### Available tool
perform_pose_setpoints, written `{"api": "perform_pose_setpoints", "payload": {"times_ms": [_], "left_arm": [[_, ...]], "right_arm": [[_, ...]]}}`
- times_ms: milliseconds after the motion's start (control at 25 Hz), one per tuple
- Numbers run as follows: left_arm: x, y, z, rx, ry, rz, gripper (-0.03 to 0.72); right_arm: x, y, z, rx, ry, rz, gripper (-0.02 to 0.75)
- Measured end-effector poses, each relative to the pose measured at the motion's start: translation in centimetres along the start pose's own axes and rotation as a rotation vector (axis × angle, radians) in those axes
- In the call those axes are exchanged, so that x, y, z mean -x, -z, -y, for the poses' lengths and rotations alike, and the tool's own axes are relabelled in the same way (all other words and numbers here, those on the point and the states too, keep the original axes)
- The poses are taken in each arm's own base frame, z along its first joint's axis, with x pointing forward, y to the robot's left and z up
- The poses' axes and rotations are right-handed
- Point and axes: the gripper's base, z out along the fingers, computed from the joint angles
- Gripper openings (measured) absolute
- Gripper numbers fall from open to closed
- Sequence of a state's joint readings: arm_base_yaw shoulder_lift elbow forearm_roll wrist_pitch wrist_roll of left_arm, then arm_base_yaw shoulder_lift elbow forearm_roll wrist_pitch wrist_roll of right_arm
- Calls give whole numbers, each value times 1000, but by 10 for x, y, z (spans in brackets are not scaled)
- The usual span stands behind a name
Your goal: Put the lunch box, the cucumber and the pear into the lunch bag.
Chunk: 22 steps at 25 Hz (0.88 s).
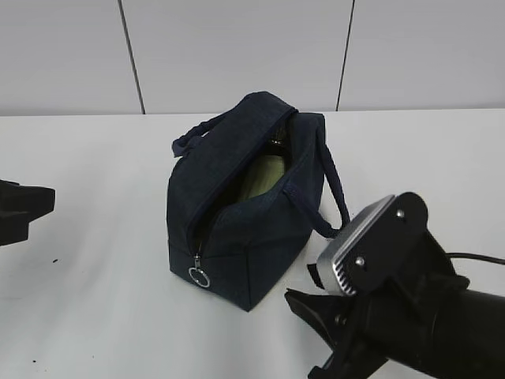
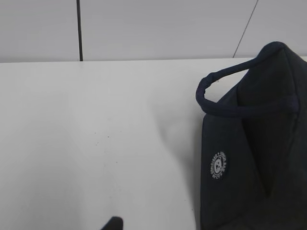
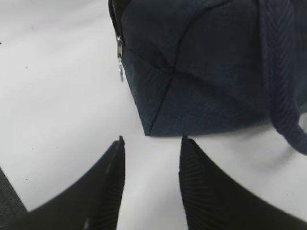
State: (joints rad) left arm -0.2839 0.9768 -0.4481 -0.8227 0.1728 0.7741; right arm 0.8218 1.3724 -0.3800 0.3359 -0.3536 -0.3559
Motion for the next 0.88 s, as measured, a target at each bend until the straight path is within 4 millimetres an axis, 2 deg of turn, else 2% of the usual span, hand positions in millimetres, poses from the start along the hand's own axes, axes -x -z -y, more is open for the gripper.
{"api": "perform_pose_setpoints", "payload": {"times_ms": [480,880], "left_arm": [[0,0,0,0,0,0,309],[0,0,0,0,0,0,309]], "right_arm": [[-24,-45,-16,98,6,50,307],[-5,-86,-21,107,-59,92,305]]}}
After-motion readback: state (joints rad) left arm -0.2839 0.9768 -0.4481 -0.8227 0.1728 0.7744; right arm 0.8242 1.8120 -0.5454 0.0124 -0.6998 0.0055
